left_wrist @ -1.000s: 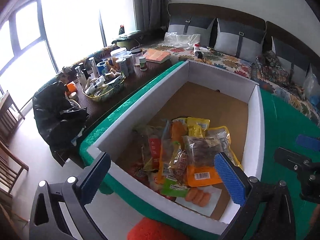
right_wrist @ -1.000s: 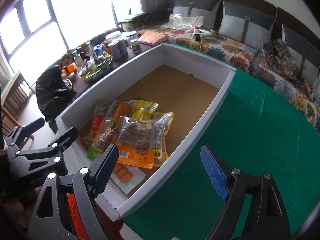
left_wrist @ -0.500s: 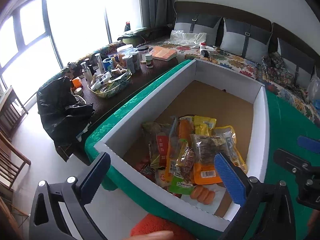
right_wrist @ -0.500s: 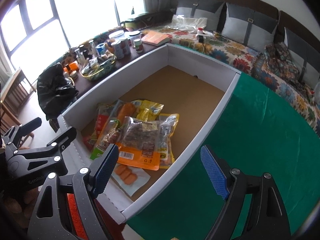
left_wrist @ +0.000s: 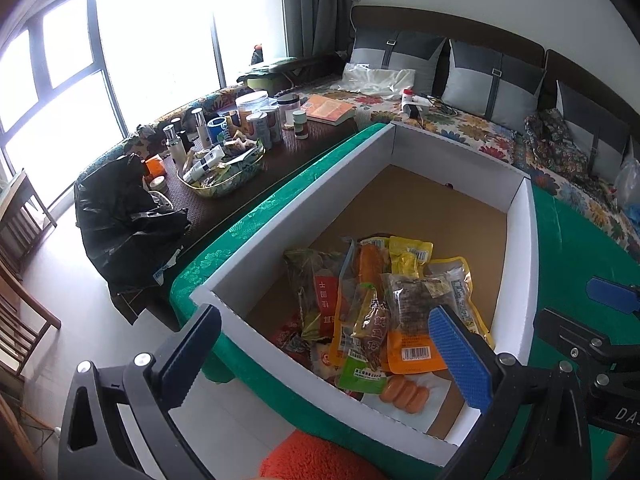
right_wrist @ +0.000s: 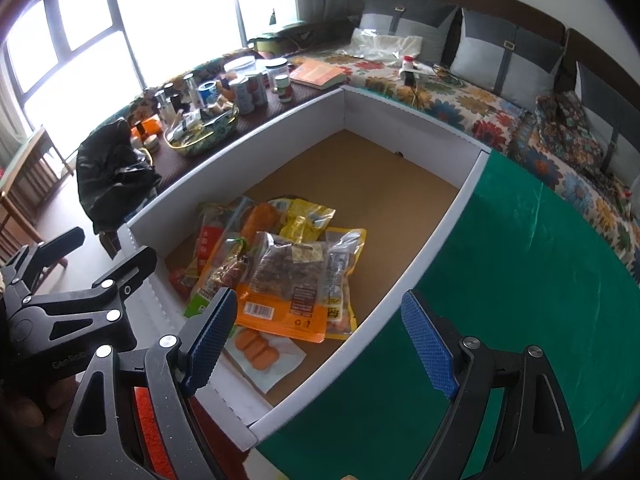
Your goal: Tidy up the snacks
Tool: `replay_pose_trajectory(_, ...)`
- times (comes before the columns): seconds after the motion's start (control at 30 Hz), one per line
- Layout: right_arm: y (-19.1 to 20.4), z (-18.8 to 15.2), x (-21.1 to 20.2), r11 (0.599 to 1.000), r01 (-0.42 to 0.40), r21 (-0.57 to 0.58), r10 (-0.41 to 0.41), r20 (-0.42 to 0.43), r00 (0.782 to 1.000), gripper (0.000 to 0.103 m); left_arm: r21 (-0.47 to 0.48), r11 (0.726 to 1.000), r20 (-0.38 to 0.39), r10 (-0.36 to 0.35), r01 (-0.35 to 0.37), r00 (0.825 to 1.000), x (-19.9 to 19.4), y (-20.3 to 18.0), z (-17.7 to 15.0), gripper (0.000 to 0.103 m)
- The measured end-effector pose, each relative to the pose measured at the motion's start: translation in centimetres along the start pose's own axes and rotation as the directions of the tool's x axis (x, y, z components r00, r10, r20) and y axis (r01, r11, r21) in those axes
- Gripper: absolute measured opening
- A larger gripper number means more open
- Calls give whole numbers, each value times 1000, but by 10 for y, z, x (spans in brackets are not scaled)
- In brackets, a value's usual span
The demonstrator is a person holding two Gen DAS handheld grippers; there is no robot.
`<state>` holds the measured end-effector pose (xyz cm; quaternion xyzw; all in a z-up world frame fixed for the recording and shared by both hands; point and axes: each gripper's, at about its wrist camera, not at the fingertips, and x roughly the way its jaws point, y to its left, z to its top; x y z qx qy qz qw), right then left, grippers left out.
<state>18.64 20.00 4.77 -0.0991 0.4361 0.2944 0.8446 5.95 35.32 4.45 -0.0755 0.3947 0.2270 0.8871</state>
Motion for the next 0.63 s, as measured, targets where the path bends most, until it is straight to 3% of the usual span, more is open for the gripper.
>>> replay_pose_trajectory(0.4, -1, 1, 3, 1000, -2, 0, 2, -6, 1000, 87, -3, 1000, -3, 9, -9, 1000, 3, 1, 2, 103)
replay_pose_trajectory(0.63, -2, 0, 11, 1000, 2, 1, -2, -17, 1000, 87, -44, 998, 4, -40, 40, 999, 1, 6, 1, 103)
